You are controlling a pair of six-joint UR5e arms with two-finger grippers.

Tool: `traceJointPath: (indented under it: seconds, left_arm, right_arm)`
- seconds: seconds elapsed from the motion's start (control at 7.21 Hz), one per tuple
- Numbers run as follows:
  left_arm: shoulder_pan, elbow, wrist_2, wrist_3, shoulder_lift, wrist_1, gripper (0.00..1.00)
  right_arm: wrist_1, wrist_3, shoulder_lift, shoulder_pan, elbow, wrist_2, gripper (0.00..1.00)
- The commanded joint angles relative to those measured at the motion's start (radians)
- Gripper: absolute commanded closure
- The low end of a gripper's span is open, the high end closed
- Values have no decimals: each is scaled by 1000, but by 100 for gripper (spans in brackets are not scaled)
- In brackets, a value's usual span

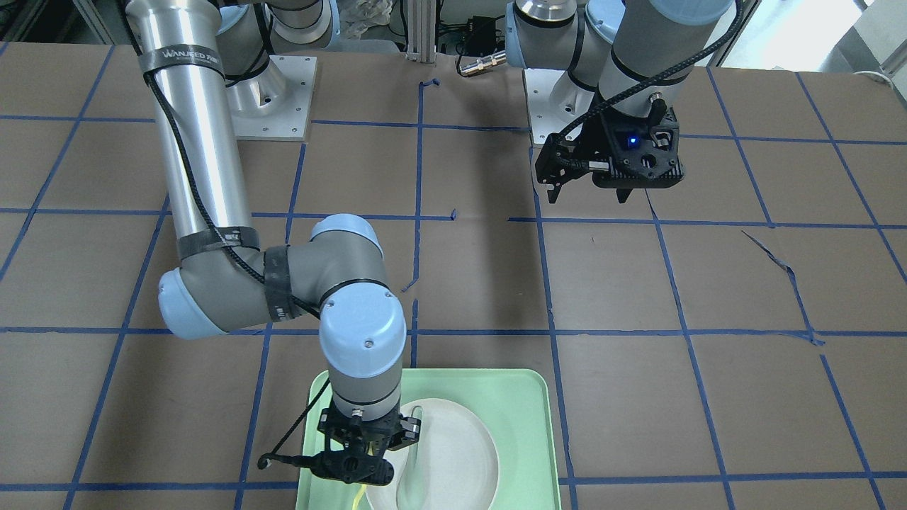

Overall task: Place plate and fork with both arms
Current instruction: 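Lift the yellow fork out of the plate with the right gripper, then lower the fork onto the tray beside the plate and release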

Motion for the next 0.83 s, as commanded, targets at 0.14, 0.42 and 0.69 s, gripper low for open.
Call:
traceJointPath:
  seconds: [0.14,0.42,0.69]
  left_arm:
    - [-2,-1,0,-2,-9,1,0]
    - [-2,-1,0,-2,-9,1,0]
    - [-2,0,0,-2,-4,1,0]
  right_arm:
    - [37,-90,-29,-78,78,6,100]
    - [13,-88,-7,-72,95,57,100]
    - [13,-132,-9,-64,130,104,100]
